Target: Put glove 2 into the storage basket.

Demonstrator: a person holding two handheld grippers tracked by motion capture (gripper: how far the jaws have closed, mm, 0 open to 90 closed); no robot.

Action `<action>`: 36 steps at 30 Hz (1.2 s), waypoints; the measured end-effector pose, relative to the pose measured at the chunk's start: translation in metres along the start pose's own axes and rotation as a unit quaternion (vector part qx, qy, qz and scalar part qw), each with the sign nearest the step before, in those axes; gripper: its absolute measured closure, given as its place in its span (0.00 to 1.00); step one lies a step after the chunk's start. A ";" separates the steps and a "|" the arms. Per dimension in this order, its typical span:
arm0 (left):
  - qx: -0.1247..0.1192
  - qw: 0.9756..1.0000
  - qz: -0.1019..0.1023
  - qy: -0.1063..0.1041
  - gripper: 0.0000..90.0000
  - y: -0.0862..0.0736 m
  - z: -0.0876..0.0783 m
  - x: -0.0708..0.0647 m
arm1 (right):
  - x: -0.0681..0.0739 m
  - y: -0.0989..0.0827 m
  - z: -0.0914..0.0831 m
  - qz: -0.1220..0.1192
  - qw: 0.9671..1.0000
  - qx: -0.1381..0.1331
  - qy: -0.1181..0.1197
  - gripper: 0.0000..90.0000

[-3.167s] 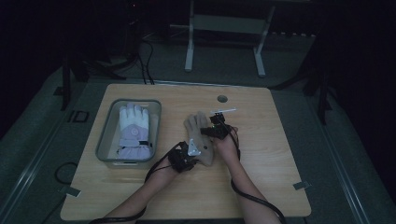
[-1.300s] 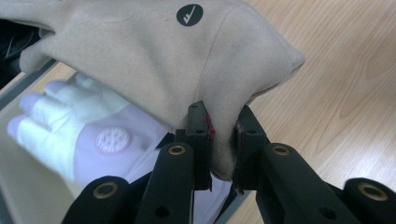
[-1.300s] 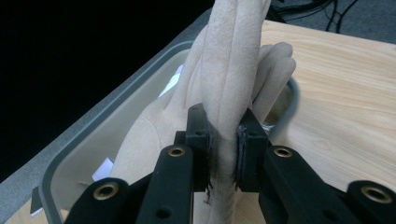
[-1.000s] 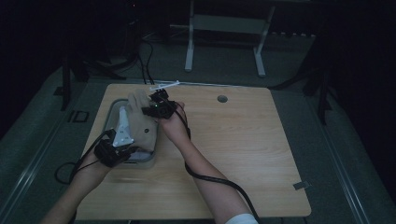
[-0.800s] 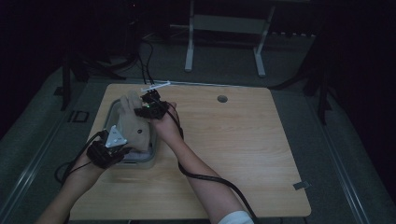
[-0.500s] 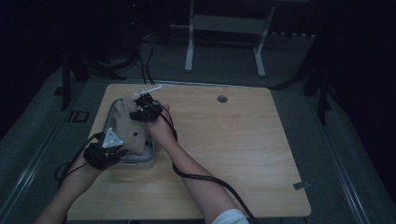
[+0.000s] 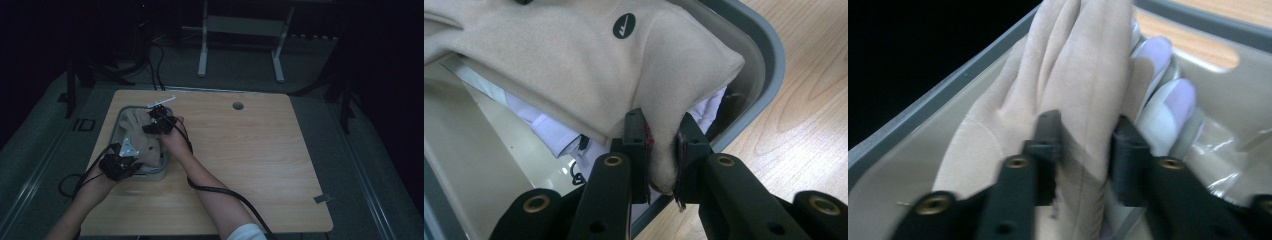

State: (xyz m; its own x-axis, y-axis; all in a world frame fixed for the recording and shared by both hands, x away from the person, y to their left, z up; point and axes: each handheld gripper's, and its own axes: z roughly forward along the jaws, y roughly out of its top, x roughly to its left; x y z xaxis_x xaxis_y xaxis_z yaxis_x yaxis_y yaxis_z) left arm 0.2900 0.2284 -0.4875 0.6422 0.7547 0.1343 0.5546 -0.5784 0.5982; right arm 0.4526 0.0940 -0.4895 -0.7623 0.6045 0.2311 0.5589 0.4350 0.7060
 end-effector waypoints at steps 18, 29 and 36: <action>-0.092 0.992 -0.077 -0.032 0.20 0.017 -0.033 -0.002 | -0.014 -0.011 -0.046 -0.054 0.997 -0.036 0.032 0.21; -0.117 0.990 -0.064 -0.049 0.20 0.032 -0.014 -0.022 | -0.021 -0.030 -0.075 -0.075 0.996 -0.030 0.022 0.21; -0.128 0.989 -0.044 -0.064 0.20 0.041 -0.001 -0.037 | -0.033 -0.046 -0.094 -0.071 0.997 -0.032 0.015 0.21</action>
State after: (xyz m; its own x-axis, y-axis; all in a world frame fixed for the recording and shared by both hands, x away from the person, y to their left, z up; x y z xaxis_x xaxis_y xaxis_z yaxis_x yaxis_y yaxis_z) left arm 0.2883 0.1770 -0.4673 0.6686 0.7434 -0.0188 0.4698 -0.4026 0.7857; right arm 0.4215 -0.0089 -0.4667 -0.8422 0.5194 0.1449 0.4238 0.4714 0.7734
